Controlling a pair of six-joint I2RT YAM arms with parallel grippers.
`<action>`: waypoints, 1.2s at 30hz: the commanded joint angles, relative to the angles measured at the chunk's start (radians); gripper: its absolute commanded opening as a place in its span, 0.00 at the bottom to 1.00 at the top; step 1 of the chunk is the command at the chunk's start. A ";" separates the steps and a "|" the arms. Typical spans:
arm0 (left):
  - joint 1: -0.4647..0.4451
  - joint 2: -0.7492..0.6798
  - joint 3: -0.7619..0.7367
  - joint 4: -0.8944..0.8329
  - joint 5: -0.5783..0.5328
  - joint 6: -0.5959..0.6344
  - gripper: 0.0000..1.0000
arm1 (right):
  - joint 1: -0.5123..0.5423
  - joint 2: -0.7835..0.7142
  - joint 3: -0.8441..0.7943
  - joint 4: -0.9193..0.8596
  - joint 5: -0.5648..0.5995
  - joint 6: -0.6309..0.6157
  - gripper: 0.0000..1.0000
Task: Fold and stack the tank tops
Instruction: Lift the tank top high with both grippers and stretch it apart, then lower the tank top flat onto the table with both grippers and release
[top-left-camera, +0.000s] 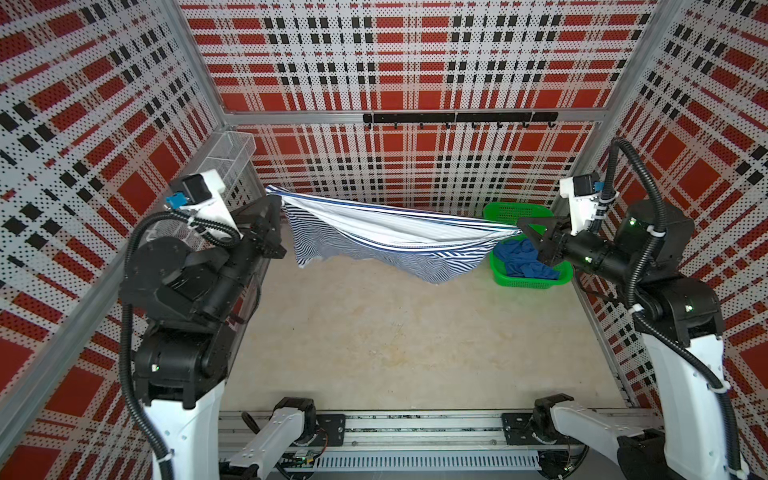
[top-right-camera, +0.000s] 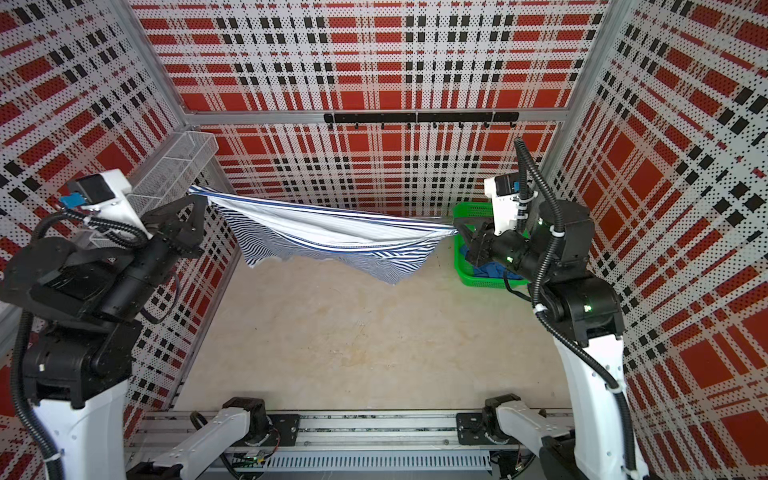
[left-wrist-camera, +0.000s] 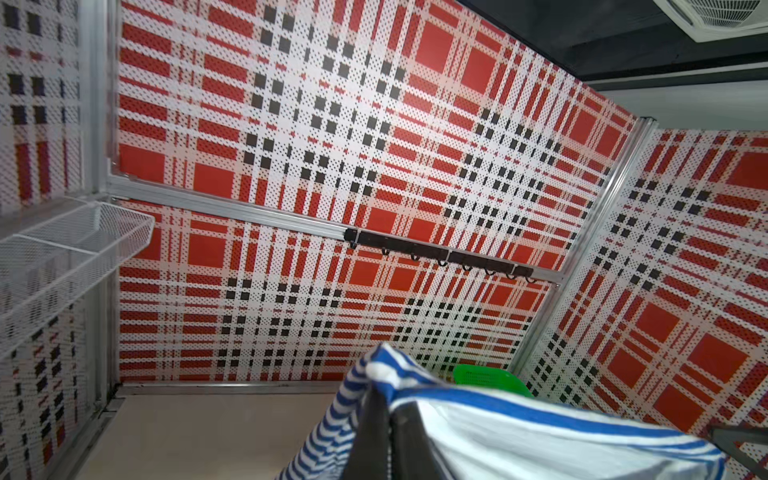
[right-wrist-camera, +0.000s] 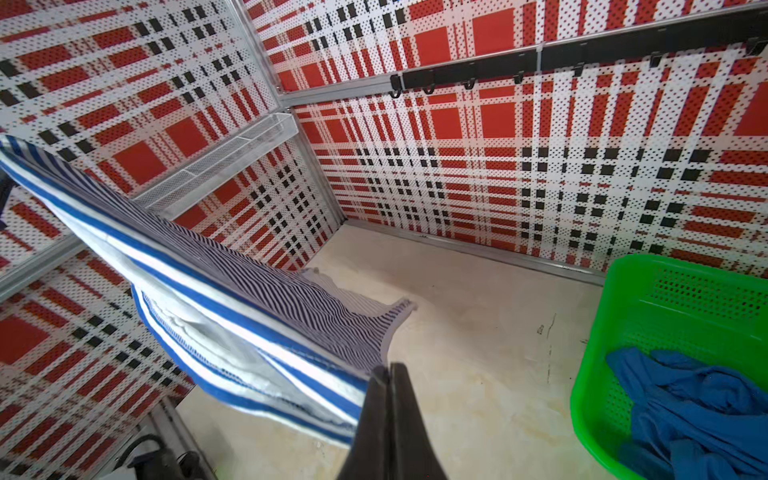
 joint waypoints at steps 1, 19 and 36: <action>-0.001 0.024 0.060 -0.095 -0.066 0.037 0.00 | 0.003 -0.006 0.000 -0.074 -0.054 0.013 0.00; 0.089 0.664 -0.328 0.321 0.077 0.076 0.00 | 0.003 0.537 -0.315 0.368 0.097 0.115 0.00; 0.055 1.024 -0.151 0.337 -0.030 0.038 0.78 | 0.120 0.760 -0.338 0.578 0.290 0.036 0.61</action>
